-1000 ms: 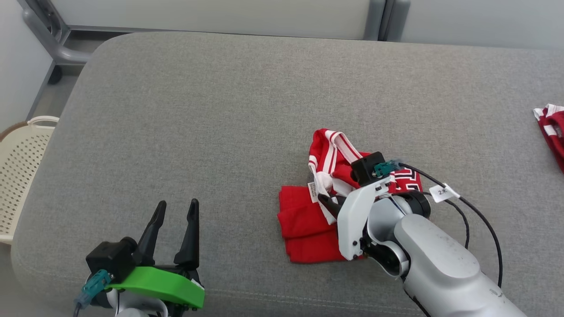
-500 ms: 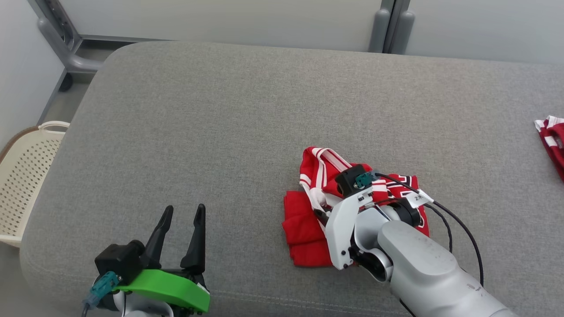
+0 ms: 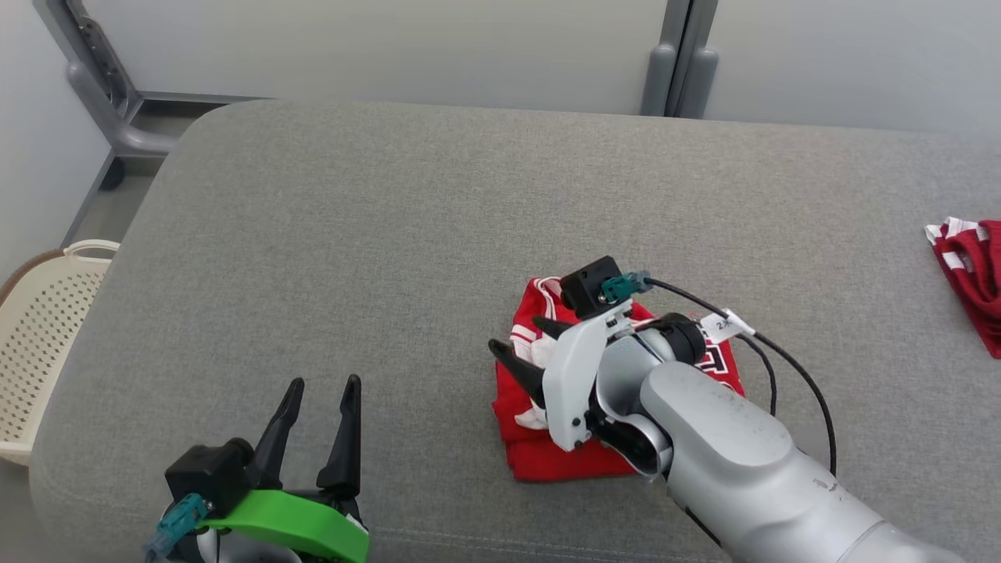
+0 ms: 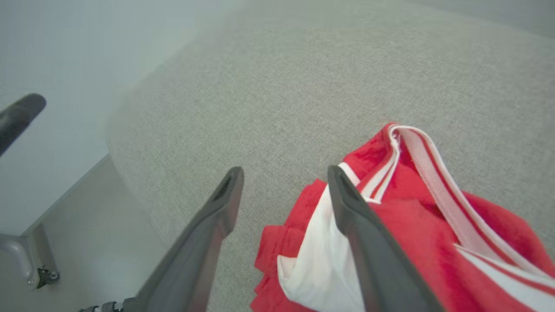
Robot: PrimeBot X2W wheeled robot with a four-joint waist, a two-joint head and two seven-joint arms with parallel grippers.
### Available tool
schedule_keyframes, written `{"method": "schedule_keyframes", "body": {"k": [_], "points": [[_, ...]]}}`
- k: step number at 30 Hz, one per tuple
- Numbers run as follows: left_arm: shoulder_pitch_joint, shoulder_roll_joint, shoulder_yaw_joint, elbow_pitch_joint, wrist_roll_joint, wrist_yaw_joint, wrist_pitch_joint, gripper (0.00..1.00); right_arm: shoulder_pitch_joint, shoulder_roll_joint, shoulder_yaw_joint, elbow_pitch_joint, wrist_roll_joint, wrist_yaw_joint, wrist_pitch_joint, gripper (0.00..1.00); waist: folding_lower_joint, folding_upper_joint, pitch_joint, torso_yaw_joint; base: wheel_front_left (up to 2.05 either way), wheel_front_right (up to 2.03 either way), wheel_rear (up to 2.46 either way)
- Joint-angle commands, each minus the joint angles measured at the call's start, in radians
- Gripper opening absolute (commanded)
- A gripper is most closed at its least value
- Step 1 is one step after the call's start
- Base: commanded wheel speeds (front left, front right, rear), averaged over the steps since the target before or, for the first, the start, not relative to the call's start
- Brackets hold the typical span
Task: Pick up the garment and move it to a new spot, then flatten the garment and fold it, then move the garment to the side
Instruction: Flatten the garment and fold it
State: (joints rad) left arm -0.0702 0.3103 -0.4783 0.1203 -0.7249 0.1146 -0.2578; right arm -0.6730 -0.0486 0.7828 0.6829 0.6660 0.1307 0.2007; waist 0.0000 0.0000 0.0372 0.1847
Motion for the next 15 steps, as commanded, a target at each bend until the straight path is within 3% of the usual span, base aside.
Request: {"method": "schedule_keyframes", "body": {"k": [1,9,10,11,12,15], "points": [[0.009,0.007,0.002,-0.007,0.0,0.006,-0.002,1.0,-0.014,-0.005,-0.011,-0.013,0.002,0.0,-0.014,1.0,0.0,0.0,-0.006,-0.012,0.0,0.0,0.0],[0.019,0.02,0.008,-0.03,-0.001,0.017,0.003,1.0,-0.011,-0.082,-0.155,-0.068,-0.02,0.0,-0.081,1.0,0.0,0.0,-0.004,-0.047,0.0,0.0,0.0],[0.018,0.022,0.009,-0.033,-0.001,0.018,0.003,1.0,-0.006,-0.094,-0.181,-0.071,-0.024,0.0,-0.089,0.95,0.0,0.0,-0.002,-0.05,0.0,0.0,0.0],[0.017,0.024,0.009,-0.036,0.0,0.018,0.003,1.0,0.002,-0.108,-0.204,-0.073,-0.033,0.0,-0.095,0.8,0.0,0.0,0.0,-0.053,0.0,0.0,0.0],[0.016,0.025,0.009,-0.039,0.001,0.019,0.004,1.0,0.011,-0.123,-0.225,-0.074,-0.042,0.0,-0.099,0.42,0.0,0.0,0.003,-0.055,0.0,0.0,0.0],[0.011,0.028,0.008,-0.046,0.003,0.022,0.006,1.0,0.043,-0.153,-0.285,-0.077,-0.058,0.0,-0.109,0.0,0.0,0.0,0.012,-0.058,0.0,0.0,0.0]]}}
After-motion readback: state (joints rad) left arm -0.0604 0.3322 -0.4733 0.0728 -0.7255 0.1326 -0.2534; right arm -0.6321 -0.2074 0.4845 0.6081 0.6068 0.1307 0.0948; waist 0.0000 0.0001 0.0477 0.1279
